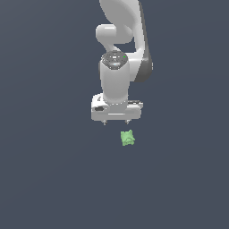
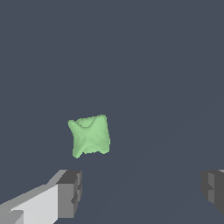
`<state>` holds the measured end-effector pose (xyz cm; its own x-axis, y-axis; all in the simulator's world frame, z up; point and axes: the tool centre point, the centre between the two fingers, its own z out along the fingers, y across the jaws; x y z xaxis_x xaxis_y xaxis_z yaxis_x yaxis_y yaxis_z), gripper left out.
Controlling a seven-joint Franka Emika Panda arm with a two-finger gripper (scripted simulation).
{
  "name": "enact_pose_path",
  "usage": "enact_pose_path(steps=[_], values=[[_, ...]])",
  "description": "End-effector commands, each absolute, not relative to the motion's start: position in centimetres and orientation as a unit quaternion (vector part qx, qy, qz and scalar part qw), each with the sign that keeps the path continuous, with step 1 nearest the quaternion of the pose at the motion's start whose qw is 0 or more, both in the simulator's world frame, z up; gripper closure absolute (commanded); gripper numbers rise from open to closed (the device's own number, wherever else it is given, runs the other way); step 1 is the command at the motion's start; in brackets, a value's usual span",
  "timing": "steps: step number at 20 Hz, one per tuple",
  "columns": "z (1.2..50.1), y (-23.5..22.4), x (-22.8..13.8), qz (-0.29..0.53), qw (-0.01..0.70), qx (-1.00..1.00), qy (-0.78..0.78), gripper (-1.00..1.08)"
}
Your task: Pick up the object and move it to a goal position.
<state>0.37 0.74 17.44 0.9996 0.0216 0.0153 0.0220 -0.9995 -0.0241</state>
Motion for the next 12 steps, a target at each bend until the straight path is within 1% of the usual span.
enact_pose_path(steps=[1, 9, 12], values=[[17.4, 0.7, 0.4, -0.008, 0.012, -1.0, -0.011, -0.92], [15.7, -1.0, -0.8, 0.017, 0.019, -0.999, 0.022, -0.92], [15.7, -1.0, -0.8, 0.018, 0.019, -0.999, 0.022, -0.92]])
